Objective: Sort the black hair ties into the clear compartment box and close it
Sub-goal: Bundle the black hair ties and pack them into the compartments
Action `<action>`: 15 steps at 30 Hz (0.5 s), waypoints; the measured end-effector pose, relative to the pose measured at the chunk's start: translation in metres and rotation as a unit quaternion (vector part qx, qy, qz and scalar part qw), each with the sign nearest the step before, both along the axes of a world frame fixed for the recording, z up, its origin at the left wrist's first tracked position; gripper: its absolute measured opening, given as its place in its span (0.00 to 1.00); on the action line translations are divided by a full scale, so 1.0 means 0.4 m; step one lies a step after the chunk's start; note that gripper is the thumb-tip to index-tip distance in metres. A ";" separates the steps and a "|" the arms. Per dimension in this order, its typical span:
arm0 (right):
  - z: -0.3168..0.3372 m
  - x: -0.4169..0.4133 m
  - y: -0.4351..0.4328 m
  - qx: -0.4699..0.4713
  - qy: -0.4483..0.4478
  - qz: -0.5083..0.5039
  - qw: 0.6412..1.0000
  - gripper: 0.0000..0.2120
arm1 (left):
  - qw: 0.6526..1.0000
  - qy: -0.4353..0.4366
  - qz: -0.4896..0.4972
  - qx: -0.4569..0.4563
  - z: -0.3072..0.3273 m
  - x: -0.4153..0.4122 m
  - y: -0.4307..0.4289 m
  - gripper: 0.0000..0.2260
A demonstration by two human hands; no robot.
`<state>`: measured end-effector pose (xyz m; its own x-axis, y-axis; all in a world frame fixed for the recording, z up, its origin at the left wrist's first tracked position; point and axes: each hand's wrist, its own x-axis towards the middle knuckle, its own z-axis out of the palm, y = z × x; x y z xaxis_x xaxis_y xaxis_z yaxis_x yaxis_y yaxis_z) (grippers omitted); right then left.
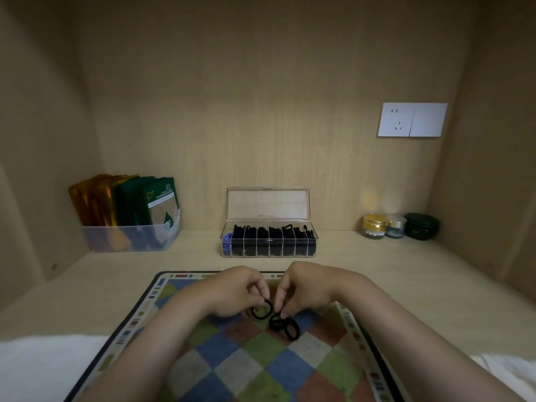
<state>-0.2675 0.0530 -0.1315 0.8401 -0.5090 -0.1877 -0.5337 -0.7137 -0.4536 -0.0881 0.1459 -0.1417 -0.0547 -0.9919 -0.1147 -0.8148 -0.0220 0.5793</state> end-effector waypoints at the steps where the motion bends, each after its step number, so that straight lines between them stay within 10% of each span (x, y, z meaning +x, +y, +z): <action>1: -0.002 0.002 0.000 -0.009 0.000 -0.002 1.000 0.06 | 1.000 0.024 -0.002 0.012 0.001 -0.002 0.006 0.05; 15: 0.065 -0.056 -0.019 0.014 -0.103 -0.081 0.991 0.05 | 0.999 -0.029 -0.023 0.007 -0.002 -0.083 0.016 0.08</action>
